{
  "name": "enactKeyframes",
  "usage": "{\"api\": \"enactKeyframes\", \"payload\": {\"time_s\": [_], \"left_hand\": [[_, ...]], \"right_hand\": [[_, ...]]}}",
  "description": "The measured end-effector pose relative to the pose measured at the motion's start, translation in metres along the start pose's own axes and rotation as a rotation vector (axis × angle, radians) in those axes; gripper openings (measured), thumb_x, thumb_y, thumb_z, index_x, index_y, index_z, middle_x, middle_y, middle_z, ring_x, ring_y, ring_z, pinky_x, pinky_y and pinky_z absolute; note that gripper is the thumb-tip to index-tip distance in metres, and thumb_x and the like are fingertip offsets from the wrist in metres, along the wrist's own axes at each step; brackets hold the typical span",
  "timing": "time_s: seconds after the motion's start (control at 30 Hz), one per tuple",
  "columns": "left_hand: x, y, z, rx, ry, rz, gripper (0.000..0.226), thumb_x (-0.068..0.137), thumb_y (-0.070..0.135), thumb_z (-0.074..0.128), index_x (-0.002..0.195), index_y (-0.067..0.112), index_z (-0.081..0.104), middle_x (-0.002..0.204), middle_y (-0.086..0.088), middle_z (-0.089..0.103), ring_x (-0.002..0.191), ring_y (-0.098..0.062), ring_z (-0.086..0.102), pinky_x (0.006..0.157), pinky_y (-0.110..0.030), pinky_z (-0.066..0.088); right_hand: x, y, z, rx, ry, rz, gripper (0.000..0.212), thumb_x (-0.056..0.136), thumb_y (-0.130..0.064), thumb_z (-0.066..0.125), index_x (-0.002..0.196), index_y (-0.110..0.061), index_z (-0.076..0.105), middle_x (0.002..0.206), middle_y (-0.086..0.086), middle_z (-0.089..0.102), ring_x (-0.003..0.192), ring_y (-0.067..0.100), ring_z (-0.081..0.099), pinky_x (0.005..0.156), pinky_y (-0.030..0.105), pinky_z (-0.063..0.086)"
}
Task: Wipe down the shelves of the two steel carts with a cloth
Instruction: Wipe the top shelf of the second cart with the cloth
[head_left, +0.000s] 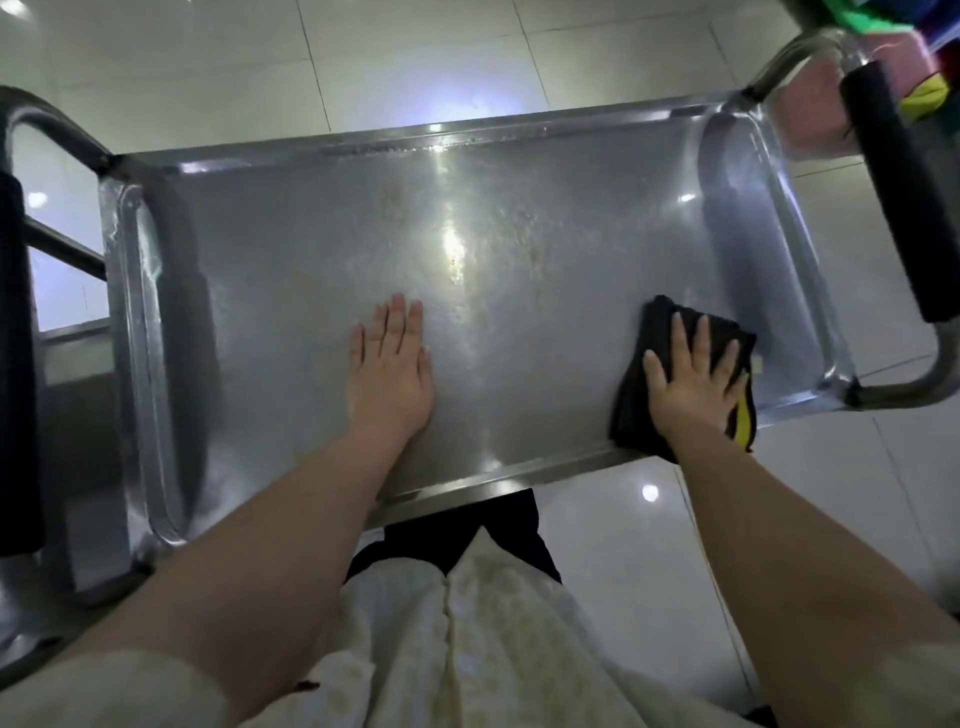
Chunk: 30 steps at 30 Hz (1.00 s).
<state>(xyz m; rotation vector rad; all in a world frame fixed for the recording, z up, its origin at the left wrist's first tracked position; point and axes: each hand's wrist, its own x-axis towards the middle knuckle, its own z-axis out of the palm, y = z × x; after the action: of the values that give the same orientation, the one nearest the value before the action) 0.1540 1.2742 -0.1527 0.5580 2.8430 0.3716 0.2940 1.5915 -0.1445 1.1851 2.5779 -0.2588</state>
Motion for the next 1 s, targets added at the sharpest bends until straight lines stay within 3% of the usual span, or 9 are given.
{"api": "enactKeyframes", "payload": {"time_s": [0.13,0.33,0.43,0.5,0.6,0.73,0.87,1.0], "left_hand": [[0.001,-0.002,0.0,0.001,-0.008,-0.017,0.055,0.101,0.028,0.027,0.154,0.021,0.012,0.162,0.0,0.008,0.149,-0.018,0.005,0.119,-0.042,-0.001],[0.005,-0.003,-0.02,-0.181,-0.008,-0.01,0.052,0.1,0.015,0.032,0.151,0.016,0.025,0.16,-0.003,0.017,0.148,-0.019,0.01,0.12,-0.035,0.001],[0.013,-0.015,-0.036,-0.301,0.099,-0.072,0.049,0.097,0.006,0.036,0.146,0.008,0.037,0.155,-0.011,0.029,0.146,-0.024,0.019,0.12,-0.032,0.008],[0.024,-0.025,-0.044,-0.255,0.124,-0.096,0.051,0.095,0.003,0.037,0.146,0.006,0.036,0.156,-0.013,0.027,0.146,-0.026,0.018,0.12,-0.035,0.009],[0.044,-0.039,-0.044,-0.063,0.058,-0.073,0.052,0.101,0.017,0.031,0.152,0.01,0.022,0.16,-0.008,0.015,0.148,-0.025,0.006,0.12,-0.038,0.002],[0.058,-0.054,-0.039,0.064,-0.002,0.027,0.055,0.102,0.029,0.028,0.154,0.015,0.015,0.161,-0.003,0.01,0.149,-0.021,0.004,0.12,-0.04,-0.001],[0.06,-0.056,-0.037,0.085,-0.005,0.049,0.058,0.098,0.034,0.021,0.153,0.015,0.017,0.161,-0.003,0.013,0.148,-0.021,0.007,0.12,-0.04,0.002],[0.06,-0.058,-0.035,0.093,-0.018,0.045,0.059,0.097,0.035,0.02,0.153,0.015,0.017,0.161,-0.003,0.013,0.148,-0.02,0.007,0.12,-0.039,0.001]], "right_hand": [[-0.004,-0.046,0.005,0.012,0.02,0.127,0.065,0.094,-0.066,0.011,0.15,-0.045,-0.012,0.163,-0.01,-0.011,0.147,0.038,-0.012,0.114,0.064,-0.002],[-0.073,-0.176,0.029,-0.065,0.009,-0.374,0.068,0.091,-0.066,0.006,0.151,-0.042,-0.012,0.162,-0.007,-0.015,0.145,0.04,-0.018,0.11,0.064,-0.015],[-0.102,-0.206,0.04,-0.135,-0.001,-0.633,0.068,0.093,-0.065,0.014,0.154,-0.04,-0.002,0.163,-0.004,-0.007,0.145,0.042,-0.016,0.11,0.066,-0.013],[-0.107,-0.204,0.044,-0.175,0.029,-0.76,0.067,0.095,-0.064,0.021,0.155,-0.038,0.007,0.164,-0.003,0.001,0.146,0.043,-0.011,0.111,0.068,-0.008],[-0.101,-0.197,0.043,-0.157,0.045,-0.836,0.065,0.095,-0.065,0.023,0.154,-0.04,0.01,0.164,-0.004,0.006,0.147,0.042,-0.006,0.113,0.066,-0.005],[-0.073,-0.172,0.031,-0.152,0.025,-0.758,0.063,0.095,-0.066,0.019,0.153,-0.045,0.005,0.163,-0.009,0.004,0.148,0.038,-0.005,0.115,0.062,-0.006],[-0.018,-0.115,0.011,-0.101,0.02,-0.443,0.065,0.091,-0.07,0.01,0.15,-0.05,-0.008,0.162,-0.012,-0.008,0.148,0.034,-0.011,0.115,0.057,-0.012],[0.04,-0.095,-0.011,-0.017,-0.038,-0.132,0.064,0.089,-0.071,0.004,0.146,-0.051,-0.018,0.161,-0.012,-0.018,0.146,0.035,-0.018,0.114,0.063,-0.009]]}}
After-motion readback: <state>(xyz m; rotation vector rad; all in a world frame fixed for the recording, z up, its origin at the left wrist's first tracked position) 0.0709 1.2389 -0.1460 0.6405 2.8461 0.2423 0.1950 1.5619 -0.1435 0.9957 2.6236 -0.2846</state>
